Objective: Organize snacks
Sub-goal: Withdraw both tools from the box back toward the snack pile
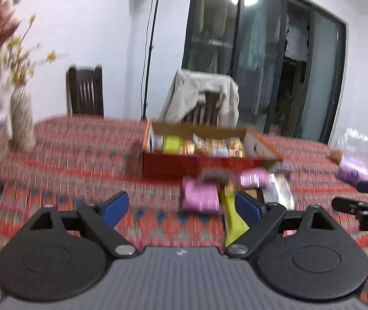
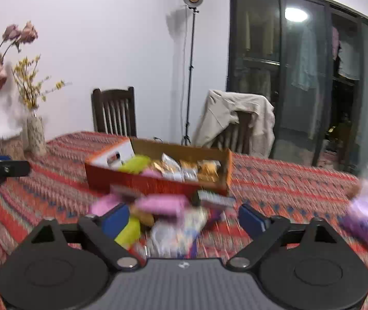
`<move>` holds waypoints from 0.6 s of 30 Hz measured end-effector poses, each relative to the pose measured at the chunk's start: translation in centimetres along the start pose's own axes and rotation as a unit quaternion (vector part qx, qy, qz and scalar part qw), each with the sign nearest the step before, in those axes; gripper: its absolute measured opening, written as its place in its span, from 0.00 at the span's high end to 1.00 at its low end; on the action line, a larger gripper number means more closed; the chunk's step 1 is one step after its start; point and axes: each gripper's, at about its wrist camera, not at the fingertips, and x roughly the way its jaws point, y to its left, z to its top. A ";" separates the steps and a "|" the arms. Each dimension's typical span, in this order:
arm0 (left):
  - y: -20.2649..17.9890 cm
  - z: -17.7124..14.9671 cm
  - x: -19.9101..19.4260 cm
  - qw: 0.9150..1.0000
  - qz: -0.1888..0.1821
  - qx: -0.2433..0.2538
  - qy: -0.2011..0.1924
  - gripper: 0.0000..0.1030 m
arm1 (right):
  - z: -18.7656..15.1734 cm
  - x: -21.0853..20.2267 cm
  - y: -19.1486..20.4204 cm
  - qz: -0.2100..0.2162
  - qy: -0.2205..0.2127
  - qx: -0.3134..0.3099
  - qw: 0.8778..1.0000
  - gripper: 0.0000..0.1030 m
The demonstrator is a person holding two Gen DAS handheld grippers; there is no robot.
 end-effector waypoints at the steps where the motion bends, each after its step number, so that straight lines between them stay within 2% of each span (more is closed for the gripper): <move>1: -0.1 -1.1 -0.4 1.000 0.001 0.000 0.011 0.12 | -1.6 -0.3 0.1 -0.012 0.013 0.001 1.000 0.09; 4: 0.0 -3.8 -1.2 0.999 0.006 0.010 0.035 0.12 | -5.1 -1.0 0.2 -0.025 0.046 0.012 0.999 0.09; 8: 0.9 -6.2 -1.1 0.997 0.016 -0.005 0.069 0.12 | -7.8 -1.5 0.3 -0.014 0.068 0.044 0.997 0.09; 18: 0.9 -6.1 -0.7 0.997 0.018 0.000 0.074 0.12 | -8.3 -1.0 0.9 -0.016 0.069 0.029 0.997 0.09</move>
